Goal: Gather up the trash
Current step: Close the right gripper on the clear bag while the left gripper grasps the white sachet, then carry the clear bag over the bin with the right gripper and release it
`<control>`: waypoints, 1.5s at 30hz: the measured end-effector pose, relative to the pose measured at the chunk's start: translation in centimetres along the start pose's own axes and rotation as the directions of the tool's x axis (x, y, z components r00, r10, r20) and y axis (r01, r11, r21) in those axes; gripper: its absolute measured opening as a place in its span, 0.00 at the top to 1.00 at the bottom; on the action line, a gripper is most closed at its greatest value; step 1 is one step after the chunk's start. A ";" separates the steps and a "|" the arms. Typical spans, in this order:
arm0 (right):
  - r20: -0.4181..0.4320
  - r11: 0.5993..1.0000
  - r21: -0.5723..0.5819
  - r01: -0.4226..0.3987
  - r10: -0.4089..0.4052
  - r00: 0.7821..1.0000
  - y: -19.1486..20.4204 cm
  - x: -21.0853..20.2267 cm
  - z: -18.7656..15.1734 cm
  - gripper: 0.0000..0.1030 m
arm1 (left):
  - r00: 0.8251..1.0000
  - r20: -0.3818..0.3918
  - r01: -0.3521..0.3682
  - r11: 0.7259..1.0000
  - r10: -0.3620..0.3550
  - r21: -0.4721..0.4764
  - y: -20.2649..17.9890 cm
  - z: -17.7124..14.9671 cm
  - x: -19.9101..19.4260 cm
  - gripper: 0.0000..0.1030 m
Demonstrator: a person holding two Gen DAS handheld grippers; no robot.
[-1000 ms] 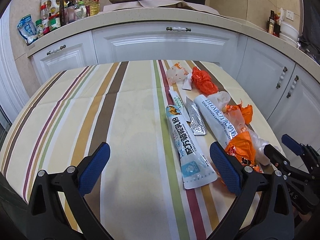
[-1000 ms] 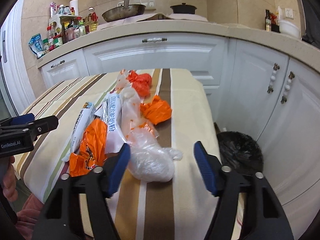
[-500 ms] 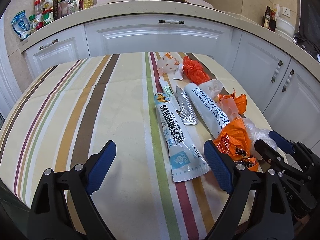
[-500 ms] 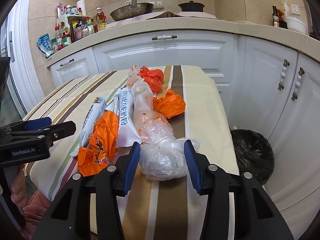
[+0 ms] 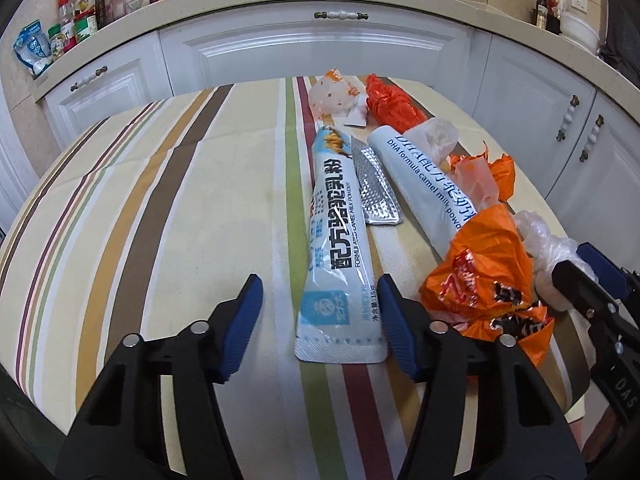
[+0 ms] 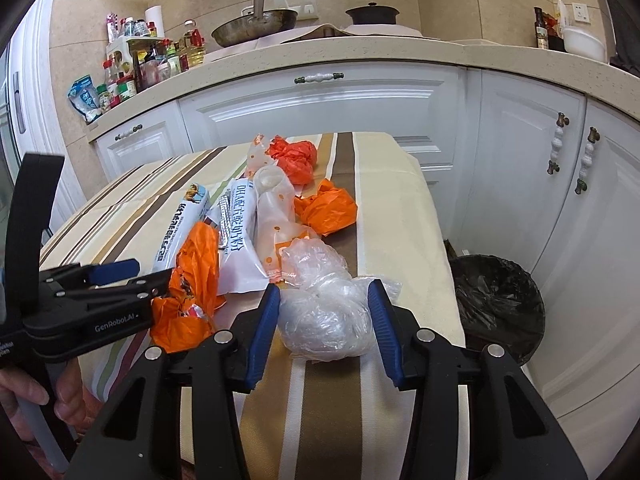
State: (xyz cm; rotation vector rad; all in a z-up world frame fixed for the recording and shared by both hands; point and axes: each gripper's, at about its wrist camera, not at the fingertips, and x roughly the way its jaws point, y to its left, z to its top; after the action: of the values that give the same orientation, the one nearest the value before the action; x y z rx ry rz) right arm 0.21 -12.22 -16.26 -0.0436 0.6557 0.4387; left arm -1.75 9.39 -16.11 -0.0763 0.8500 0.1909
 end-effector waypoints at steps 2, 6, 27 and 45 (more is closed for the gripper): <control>0.000 1.000 0.002 0.001 -0.001 1.000 0.0 0.1 -0.1 0.56 | 1.000 0.002 0.006 1.000 -0.006 0.005 0.1 -0.2 -0.1 0.61; 0.000 1.000 0.003 0.001 -0.001 1.000 0.0 0.1 -0.1 0.56 | 1.000 0.006 0.012 1.000 -0.012 0.002 0.5 -0.5 -0.3 0.61; 0.072 0.998 0.012 0.060 -0.061 0.996 -1.0 -1.9 0.7 0.57 | 0.995 0.095 0.019 1.000 -0.019 0.001 0.7 0.7 -4.3 0.62; 0.139 0.948 0.127 0.293 -0.309 0.941 -11.1 -5.1 2.0 0.57 | 0.965 0.103 0.219 0.956 -0.242 0.198 -12.7 5.3 -4.4 0.62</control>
State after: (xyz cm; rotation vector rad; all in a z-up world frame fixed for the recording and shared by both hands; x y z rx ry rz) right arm 2.30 -23.94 -12.66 -0.0095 0.5046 0.1091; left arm 1.83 -2.91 -9.43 0.0110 0.7224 -0.1030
